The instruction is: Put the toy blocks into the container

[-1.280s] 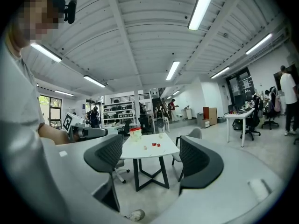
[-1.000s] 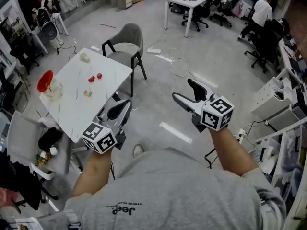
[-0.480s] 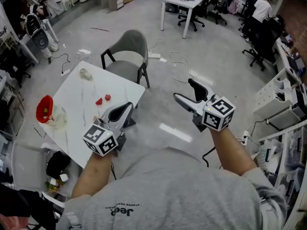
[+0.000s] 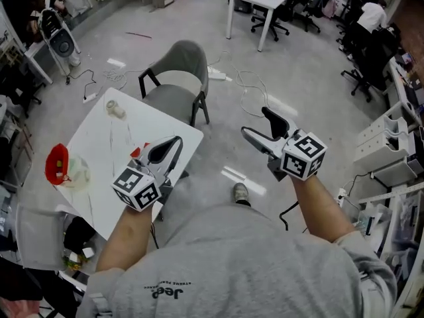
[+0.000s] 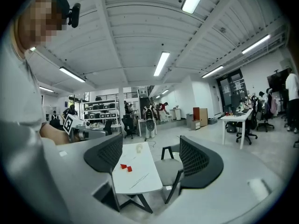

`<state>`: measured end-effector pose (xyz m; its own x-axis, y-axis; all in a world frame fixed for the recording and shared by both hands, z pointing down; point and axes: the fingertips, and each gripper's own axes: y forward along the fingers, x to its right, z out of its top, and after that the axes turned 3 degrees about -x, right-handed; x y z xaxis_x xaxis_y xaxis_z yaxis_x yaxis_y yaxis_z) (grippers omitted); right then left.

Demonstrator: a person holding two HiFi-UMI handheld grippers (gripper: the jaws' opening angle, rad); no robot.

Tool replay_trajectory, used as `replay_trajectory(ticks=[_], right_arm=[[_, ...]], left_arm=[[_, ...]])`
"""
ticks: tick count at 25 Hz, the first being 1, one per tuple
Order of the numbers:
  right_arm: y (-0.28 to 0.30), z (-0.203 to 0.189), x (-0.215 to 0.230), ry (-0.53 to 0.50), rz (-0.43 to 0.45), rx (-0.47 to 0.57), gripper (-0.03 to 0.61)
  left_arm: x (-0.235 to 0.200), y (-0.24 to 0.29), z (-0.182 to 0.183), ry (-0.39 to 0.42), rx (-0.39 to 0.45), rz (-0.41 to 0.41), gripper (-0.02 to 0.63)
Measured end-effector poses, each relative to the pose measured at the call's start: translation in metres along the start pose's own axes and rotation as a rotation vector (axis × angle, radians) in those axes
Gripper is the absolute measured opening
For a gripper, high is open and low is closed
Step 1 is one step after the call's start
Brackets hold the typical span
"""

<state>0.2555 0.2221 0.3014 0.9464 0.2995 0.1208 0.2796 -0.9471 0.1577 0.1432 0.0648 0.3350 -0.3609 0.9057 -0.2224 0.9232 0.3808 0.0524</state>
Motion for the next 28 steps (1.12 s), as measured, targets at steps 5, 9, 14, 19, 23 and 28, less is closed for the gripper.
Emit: replay_trajectory(ticks=[5, 9, 14, 19, 23, 28], right_arm=[[0.034, 0.001, 0.064, 0.011, 0.073, 0.006, 0.359], [0.063, 0.01, 0.126, 0.01, 0.153, -0.007, 0.359], [0.087, 0.02, 0.19, -0.031, 0.246, -0.025, 0.359], [0.109, 0.016, 0.227, -0.005, 0.27, -0.024, 0.359], [0.125, 0.017, 0.237, -0.011, 0.261, -0.024, 0.359], [0.134, 0.022, 0.234, -0.022, 0.22, -0.031, 0.359]], left_arm=[[-0.022, 0.058, 0.003, 0.033, -0.007, 0.054, 0.058], [-0.042, 0.118, 0.013, 0.033, 0.007, 0.121, 0.058], [-0.064, 0.179, 0.021, 0.0, 0.023, 0.209, 0.058], [-0.08, 0.216, 0.016, -0.007, -0.008, 0.224, 0.058], [-0.097, 0.234, 0.017, -0.007, -0.014, 0.195, 0.058], [-0.111, 0.239, 0.019, -0.004, -0.012, 0.142, 0.058]])
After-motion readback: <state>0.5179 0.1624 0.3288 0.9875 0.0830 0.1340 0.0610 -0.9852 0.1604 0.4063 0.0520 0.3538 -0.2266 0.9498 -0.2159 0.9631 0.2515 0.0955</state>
